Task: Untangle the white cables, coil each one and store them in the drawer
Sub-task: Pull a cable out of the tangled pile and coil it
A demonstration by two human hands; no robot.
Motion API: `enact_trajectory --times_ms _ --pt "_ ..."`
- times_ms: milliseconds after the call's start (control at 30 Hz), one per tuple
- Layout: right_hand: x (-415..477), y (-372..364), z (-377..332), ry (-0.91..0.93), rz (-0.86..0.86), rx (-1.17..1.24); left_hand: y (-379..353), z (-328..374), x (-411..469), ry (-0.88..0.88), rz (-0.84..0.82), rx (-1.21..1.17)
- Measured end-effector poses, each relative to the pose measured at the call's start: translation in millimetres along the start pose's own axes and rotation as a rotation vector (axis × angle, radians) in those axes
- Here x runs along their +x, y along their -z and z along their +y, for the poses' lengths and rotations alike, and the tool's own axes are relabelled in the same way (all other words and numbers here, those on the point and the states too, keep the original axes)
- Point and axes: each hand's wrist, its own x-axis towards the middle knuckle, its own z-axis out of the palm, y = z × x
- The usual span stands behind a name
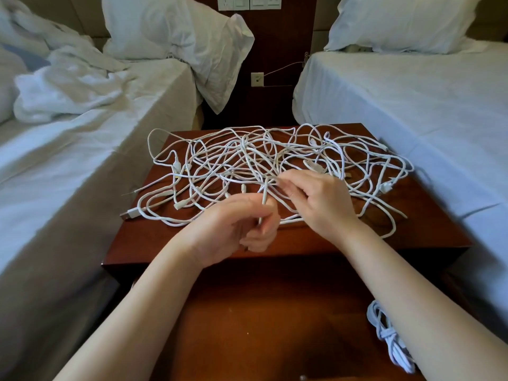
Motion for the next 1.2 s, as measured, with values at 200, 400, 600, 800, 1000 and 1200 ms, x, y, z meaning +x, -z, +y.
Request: enact_trajectory --times_ms 200,400,600,800,1000,1200 --pt "-10 -22 -36 0.146 -0.142 0.058 -2 5 0 -0.34 0.301 -0.021" --pt "-13 -27 -47 0.156 -0.315 -0.015 8 13 -3 -0.525 0.605 -0.104" --pt "-11 -27 -39 0.142 -0.144 -0.034 15 1 0 -0.531 1.019 0.476" --pt "-2 -16 -26 0.121 0.086 -0.191 17 -3 2 -0.59 1.233 1.026" --pt "0 -10 -21 0.114 0.223 -0.206 29 -10 0 -0.609 1.253 1.315" --pt "2 -2 -34 0.109 0.054 0.261 43 -21 -2 -0.399 1.208 1.416"
